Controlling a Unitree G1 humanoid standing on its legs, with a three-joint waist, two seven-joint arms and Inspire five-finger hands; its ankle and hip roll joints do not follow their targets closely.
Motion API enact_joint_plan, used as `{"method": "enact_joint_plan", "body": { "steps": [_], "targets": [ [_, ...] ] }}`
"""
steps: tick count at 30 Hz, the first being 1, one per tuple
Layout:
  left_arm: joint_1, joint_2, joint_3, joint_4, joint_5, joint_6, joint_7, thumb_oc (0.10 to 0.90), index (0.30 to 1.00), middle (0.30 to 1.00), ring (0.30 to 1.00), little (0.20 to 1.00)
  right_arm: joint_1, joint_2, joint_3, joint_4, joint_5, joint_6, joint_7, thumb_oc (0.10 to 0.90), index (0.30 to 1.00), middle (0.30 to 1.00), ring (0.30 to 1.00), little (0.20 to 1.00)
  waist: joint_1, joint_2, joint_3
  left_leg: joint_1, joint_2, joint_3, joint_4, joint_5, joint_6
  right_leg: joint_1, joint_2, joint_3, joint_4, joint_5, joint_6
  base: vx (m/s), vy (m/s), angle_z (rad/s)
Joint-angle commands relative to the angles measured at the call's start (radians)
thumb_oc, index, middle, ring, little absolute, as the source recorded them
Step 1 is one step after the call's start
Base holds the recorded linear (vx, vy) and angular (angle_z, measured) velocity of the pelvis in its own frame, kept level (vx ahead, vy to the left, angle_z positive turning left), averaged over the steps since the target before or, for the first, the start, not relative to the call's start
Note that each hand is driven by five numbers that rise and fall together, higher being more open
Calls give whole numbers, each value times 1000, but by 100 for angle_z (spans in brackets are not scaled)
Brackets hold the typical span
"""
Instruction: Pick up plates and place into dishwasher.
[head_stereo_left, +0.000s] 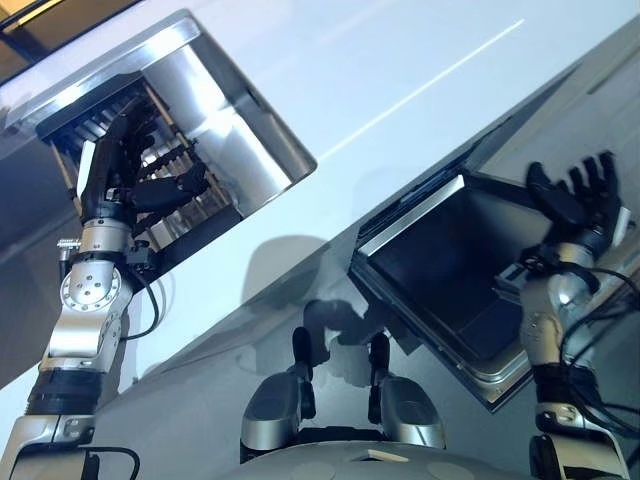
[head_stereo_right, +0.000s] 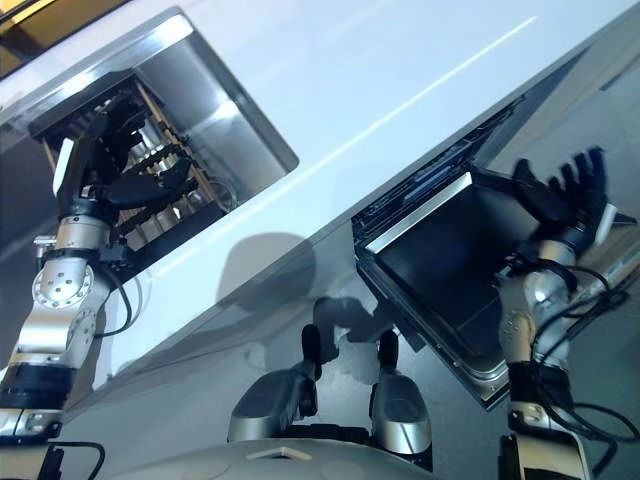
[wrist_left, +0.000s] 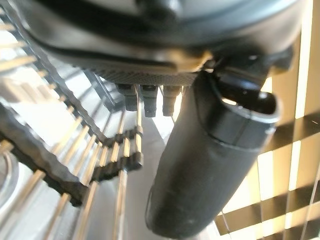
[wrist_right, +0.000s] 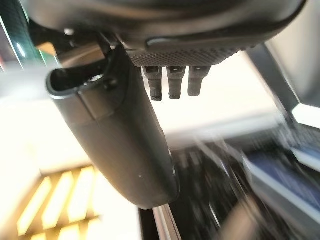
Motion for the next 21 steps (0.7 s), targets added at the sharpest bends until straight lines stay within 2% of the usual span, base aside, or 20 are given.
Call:
{"method": "enact_joint_plan", "body": {
  "steps": [1, 5, 7, 9, 11, 15, 19, 21],
  "targets": [
    [-27, 13, 79, -43, 4, -111, -7, 800, 900, 900, 900, 900, 9, -112, -32, -88, 45, -109, -1, 800, 900, 900, 900, 900, -44, -15, -147, -44, -82, 15, 152, -151, 68, -96, 31, 3, 172, -65, 6, -14, 1, -18],
    [-51, 25, 66, -22, 1, -119, -9, 800, 900, 900, 900, 900, 20, -131, -68, -17, 49, -98, -71, 800, 900, 900, 900, 900, -48, -19, -150, -45, -81, 28, 153, -155, 70, -99, 31, 9, 173, -63, 13, -28, -3, -11],
    [-67, 37, 57, -15, -4, -117, -4, 800, 900, 900, 900, 900, 31, -149, -91, 52, 13, -75, -184, 800, 900, 900, 900, 900, -49, -19, -152, -48, -82, 34, 158, -158, 71, -100, 29, 12, 174, -62, 16, -40, -8, -11],
    [-74, 42, 52, -11, -6, -118, -1, 800, 900, 900, 900, 900, 34, -156, -96, 82, -4, -62, -226, 800, 900, 900, 900, 900, -49, -20, -151, -51, -81, 37, 164, -161, 72, -102, 28, 12, 176, -63, 17, -45, -14, -2],
    [-93, 56, 44, -3, -10, -117, 5, 800, 900, 900, 900, 900, 38, -163, -104, 165, 55, -70, -256, 800, 900, 900, 900, 900, -47, -20, -144, -64, -79, 44, 191, -169, 75, -107, 21, 10, 188, -66, 14, -80, -27, -1],
    [-141, 79, 31, 14, -27, -119, 15, 800, 900, 900, 900, 900, 31, -173, -115, 281, 189, -75, -194, 800, 900, 900, 900, 900, -45, -19, -117, -113, -74, 50, 282, -199, 73, -130, 3, 0, 229, -85, 3, -109, -20, 0],
    [-186, 92, 30, 28, -34, -138, 24, 800, 900, 900, 900, 900, 15, -158, -96, 384, 421, -60, -32, 800, 900, 900, 900, 900, -42, -14, -58, -203, -60, 54, 419, -239, 74, -201, -27, -18, 349, -125, -18, -183, -16, -2],
    [-211, 100, 25, 35, -30, -153, 41, 800, 900, 900, 900, 900, -3, -153, -74, 418, 477, -68, 6, 800, 900, 900, 900, 900, -45, -7, -30, -250, -53, 53, 477, -263, 78, -257, -36, -21, 427, -158, -28, -224, 21, -2]
  ]
}}
